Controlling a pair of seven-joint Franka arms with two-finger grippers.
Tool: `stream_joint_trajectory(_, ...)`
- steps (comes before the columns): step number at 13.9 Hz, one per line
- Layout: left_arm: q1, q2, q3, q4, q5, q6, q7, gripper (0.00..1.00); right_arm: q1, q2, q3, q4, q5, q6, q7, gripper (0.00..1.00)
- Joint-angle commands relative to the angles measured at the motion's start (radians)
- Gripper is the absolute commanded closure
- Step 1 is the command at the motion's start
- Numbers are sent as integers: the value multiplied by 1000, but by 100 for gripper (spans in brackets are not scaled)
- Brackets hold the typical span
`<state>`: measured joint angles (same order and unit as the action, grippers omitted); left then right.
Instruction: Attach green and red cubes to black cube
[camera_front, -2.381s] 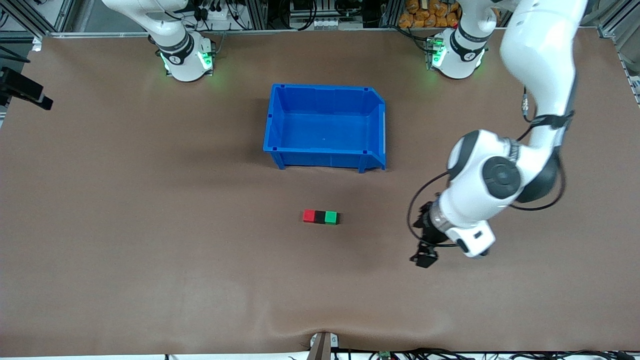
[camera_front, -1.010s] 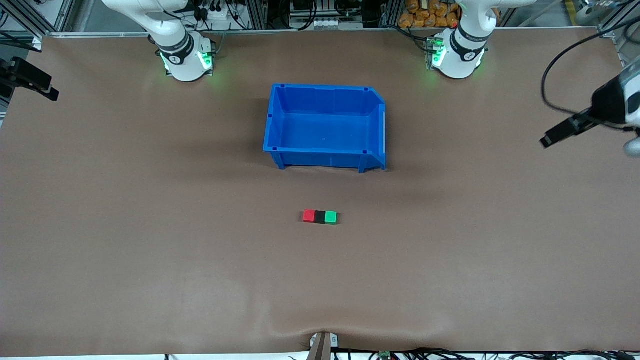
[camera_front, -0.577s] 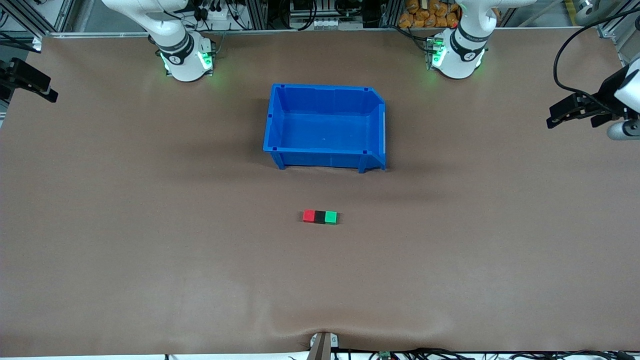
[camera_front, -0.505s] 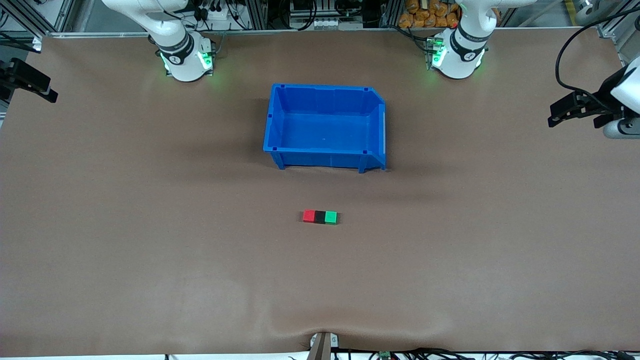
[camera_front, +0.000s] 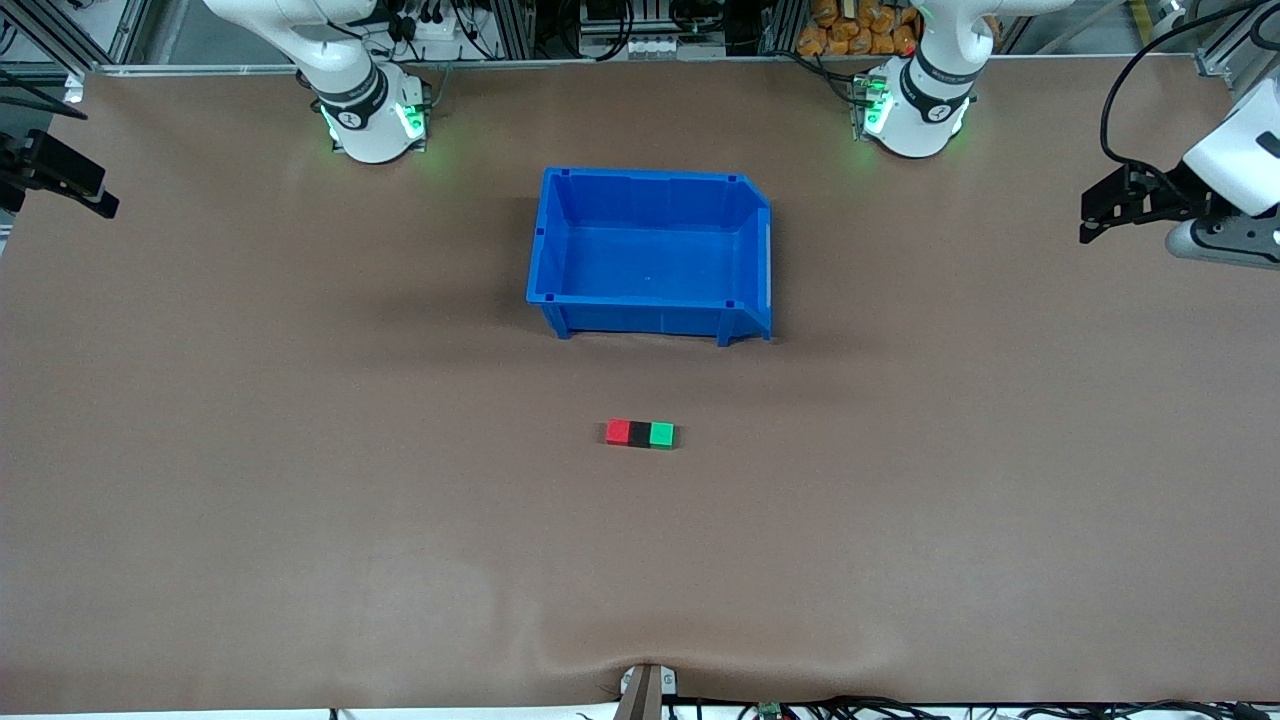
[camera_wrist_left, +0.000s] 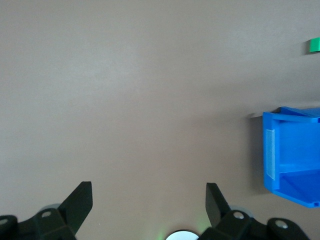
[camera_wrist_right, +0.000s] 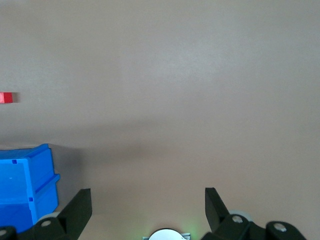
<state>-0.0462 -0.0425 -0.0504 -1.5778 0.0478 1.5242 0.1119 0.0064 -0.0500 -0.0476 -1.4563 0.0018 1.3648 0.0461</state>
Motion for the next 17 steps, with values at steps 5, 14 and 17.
stream_joint_trajectory(5,12,3,-40,-14,-20,-32,-77,0,-13,-33,5,-36,-8,13,-14,0)
stream_joint_trajectory(14,17,-5,-42,-28,-19,1,-75,0,-12,-30,6,-35,-13,14,-14,0)
stream_joint_trajectory(17,16,-5,-42,-28,-19,1,-75,0,-26,-28,12,-32,-11,13,-14,0)
